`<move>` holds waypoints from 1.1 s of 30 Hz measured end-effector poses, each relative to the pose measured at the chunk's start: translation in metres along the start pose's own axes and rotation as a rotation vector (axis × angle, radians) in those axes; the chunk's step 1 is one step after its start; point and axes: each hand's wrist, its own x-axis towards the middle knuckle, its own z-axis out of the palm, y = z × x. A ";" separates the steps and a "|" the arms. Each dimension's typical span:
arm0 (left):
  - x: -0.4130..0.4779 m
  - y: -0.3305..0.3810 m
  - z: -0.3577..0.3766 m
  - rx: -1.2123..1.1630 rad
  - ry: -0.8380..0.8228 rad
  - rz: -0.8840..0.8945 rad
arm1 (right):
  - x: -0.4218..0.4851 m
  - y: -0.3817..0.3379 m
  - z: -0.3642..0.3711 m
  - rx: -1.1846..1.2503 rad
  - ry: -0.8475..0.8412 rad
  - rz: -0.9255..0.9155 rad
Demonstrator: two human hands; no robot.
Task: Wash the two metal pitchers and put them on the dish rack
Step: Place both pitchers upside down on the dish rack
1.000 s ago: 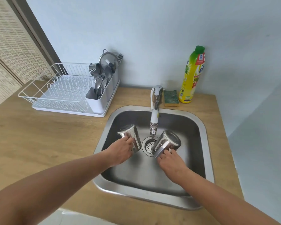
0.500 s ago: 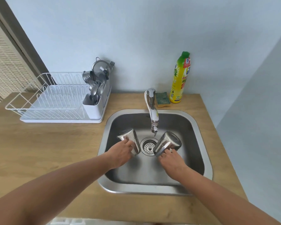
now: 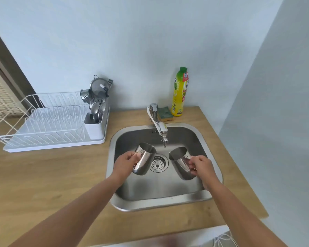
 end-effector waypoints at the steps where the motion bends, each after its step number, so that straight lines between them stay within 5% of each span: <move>1: -0.004 -0.001 0.000 -0.078 -0.010 -0.013 | -0.006 0.000 -0.002 0.047 0.014 0.010; 8: -0.031 0.014 -0.027 -0.300 -0.100 0.049 | -0.053 -0.029 -0.016 0.328 -0.018 -0.019; 14: -0.058 0.031 -0.083 -0.278 -0.120 0.168 | -0.098 -0.061 -0.002 0.540 -0.314 0.087; 25: -0.095 0.023 -0.249 0.117 0.172 0.329 | -0.149 -0.139 0.151 0.335 -0.499 -0.194; 33: -0.053 0.030 -0.351 0.498 0.373 0.445 | -0.129 -0.203 0.278 -0.079 -0.374 -0.546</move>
